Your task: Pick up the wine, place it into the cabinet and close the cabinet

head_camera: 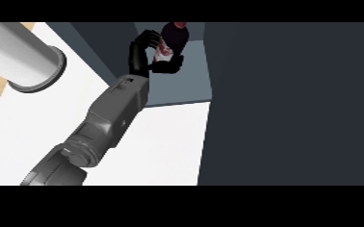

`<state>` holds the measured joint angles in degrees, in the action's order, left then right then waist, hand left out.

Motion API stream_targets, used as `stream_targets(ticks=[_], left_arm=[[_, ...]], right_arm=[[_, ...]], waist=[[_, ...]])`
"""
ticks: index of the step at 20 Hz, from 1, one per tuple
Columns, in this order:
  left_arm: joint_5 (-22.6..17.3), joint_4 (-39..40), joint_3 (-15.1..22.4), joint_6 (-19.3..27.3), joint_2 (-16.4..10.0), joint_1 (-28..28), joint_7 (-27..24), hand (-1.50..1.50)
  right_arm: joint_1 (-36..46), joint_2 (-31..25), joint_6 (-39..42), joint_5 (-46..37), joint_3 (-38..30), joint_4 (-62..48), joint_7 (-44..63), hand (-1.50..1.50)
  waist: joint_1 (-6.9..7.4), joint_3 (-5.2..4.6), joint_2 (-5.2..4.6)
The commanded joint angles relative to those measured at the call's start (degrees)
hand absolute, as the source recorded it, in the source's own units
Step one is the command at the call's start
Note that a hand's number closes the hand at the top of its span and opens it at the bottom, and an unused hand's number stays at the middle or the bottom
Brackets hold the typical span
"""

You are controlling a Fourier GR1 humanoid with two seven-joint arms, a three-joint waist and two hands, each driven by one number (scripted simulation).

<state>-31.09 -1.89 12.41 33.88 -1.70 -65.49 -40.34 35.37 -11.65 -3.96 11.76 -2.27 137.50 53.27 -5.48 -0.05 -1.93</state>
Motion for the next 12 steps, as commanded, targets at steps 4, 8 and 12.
stream_targets(ticks=[4, 8, 12], left_arm=[[-4.7, -2.3, -5.1, -5.7, 1.6, 2.8, -0.2, 1.5], [-6.0, -2.9, -6.3, -10.9, 1.7, 5.2, -1.2, 1.5], [-7.7, -3.3, -7.2, -12.3, 1.7, 5.4, 1.0, 1.5]], right_arm=[[0.4, 0.8, -1.4, 1.3, 0.6, 3.0, 2.3, -1.5], [2.2, 0.8, -0.9, 1.6, 0.7, 1.1, 1.5, -1.5], [-1.0, 2.1, 0.4, 1.7, 2.0, 1.1, -1.2, -1.5]], waist=[[-0.08, -0.15, 0.17], [-0.74, -0.18, -0.22], [-2.4, -0.1, -0.43]])
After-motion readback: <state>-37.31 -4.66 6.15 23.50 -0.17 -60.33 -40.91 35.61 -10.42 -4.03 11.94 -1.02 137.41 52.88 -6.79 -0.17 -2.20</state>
